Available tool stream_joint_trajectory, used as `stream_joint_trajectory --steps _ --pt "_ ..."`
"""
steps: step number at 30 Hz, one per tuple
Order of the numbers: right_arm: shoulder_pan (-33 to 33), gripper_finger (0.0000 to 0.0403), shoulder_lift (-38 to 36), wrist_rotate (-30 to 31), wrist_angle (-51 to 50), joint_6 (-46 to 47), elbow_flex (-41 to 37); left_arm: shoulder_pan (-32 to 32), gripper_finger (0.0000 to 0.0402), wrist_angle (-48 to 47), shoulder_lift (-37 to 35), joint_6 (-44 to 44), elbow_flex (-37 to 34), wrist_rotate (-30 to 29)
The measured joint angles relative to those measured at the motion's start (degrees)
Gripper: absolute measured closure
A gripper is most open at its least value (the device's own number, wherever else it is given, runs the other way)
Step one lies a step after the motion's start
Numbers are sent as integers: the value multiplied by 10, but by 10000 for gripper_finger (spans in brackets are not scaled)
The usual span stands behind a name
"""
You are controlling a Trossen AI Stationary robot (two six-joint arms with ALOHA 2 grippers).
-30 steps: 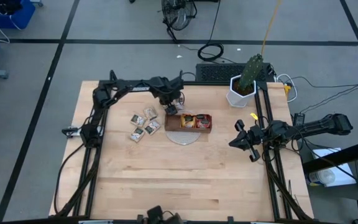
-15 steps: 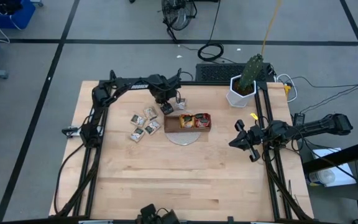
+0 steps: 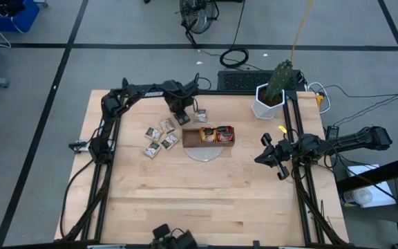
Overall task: Pick & Place Tea
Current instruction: Put the tan gold tea bag into the left section of the wood organizer
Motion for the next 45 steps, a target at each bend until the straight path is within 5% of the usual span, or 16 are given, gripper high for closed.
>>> stream_joint_trajectory --steps 6,12,18,28,34,45 --pt "0 403 0 0 0 0 0 -29 378 -55 -12 -2 -4 -152" --pt "0 403 0 0 0 0 0 -104 392 -100 -74 -46 -3 -312" --pt "0 403 0 0 0 0 0 -226 394 -111 -127 -108 -2 -322" --pt "0 403 0 0 0 0 0 -395 394 -76 -119 -199 -3 -329" --pt "0 403 0 0 0 0 0 -399 394 -39 -121 -221 -6 -333" --pt "0 403 0 0 0 0 0 -325 394 109 -120 -206 -134 -318"
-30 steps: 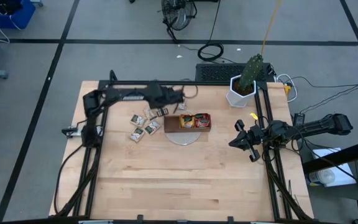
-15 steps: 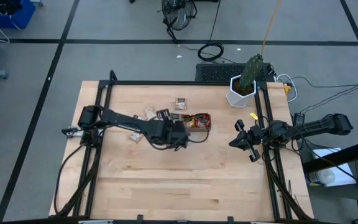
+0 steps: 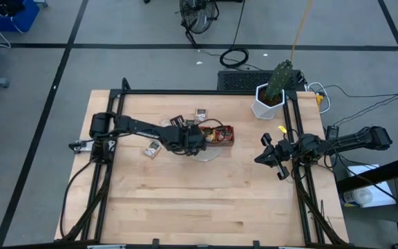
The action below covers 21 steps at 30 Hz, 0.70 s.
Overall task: Pick & Place Tea
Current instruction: Put the tan gold tea bag into the left section of the wood organizer
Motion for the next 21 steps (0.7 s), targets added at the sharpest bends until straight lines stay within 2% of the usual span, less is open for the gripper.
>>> stream_joint_trajectory --steps 9,14,21 --pt "0 403 0 0 0 0 0 0 388 39 -1 38 -1 62" --pt "0 403 0 0 0 0 0 5 343 42 -1 38 -1 116" --pt "0 403 0 0 0 0 0 5 274 38 -1 41 -1 97"
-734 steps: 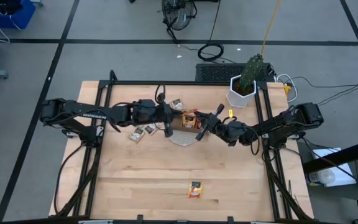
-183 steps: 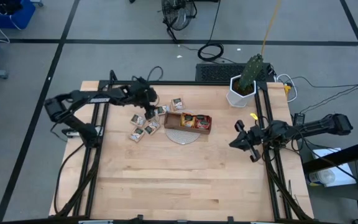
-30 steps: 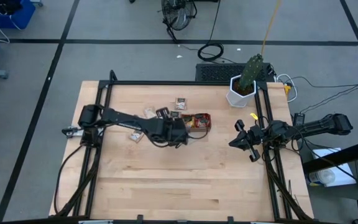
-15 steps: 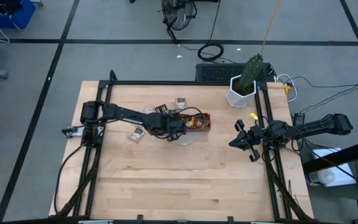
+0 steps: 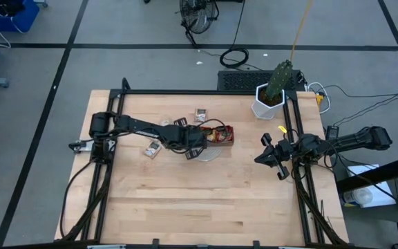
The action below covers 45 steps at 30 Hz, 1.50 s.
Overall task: Pick & Place Tea
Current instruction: Put the tan gold tea bag into the left section of the wood organizer
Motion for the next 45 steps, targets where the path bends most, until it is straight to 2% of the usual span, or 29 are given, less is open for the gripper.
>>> stream_joint_trajectory --steps 7,13,40,45 --pt "0 403 0 0 0 0 0 0 197 0 0 8 0 -12" --pt "0 403 0 0 0 0 0 -7 167 -3 -5 13 0 -31" --pt "0 403 0 0 0 0 0 -42 179 -5 -8 43 0 -44" --pt "0 403 0 0 0 0 0 -42 178 -29 -9 44 24 -48"
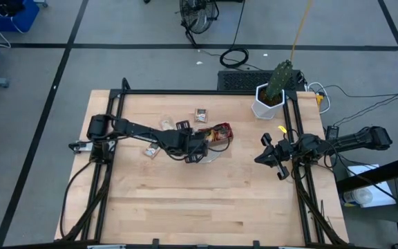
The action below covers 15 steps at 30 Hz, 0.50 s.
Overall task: Pick & Place Tea
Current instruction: Put the tan gold tea bag into the left section of the wood organizer
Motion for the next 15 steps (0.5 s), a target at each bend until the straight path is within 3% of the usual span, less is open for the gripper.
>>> stream_joint_trajectory --steps 15 --pt "0 403 0 0 0 0 0 2 178 -31 0 2 25 0"
